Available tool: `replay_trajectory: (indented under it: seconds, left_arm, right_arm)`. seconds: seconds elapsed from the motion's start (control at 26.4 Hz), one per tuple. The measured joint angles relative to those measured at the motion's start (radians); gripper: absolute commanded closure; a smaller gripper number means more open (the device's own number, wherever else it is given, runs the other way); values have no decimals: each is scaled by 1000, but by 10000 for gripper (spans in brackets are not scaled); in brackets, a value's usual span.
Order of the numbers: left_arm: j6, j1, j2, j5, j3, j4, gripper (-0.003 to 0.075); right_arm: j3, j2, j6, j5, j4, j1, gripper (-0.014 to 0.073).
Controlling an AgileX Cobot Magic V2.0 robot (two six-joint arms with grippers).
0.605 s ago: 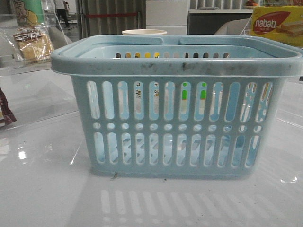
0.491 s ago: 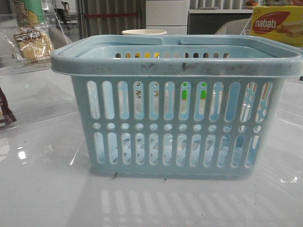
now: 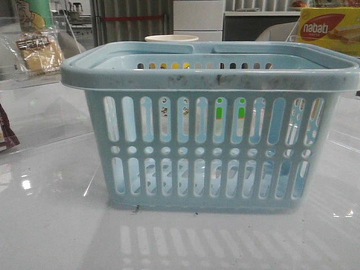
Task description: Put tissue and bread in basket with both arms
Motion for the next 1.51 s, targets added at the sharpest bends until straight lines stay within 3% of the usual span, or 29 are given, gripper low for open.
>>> replay_trajectory:
  seconds: [0.42, 0.6, 0.76, 1.1, 1.51]
  left_arm:
    - [0, 0, 0, -42, 0, 0, 629]
    - [0, 0, 0, -64, -82, 0, 629]
    - [0, 0, 24, -2, -260, 0, 629]
    - [0, 0, 299, 221, -623, 0, 629]
    - [0, 0, 547, 510, -664, 0, 629]
  right_arm:
    - [0, 0, 0, -88, 0, 0, 534]
    - [-165, 0, 0, 44, 0, 0, 534]
    - [-343, 80, 0, 150, 0, 0, 534]
    - [-667, 388, 2, 445, 0, 0, 534]
    - [-703, 632, 2, 700, 0, 0, 534]
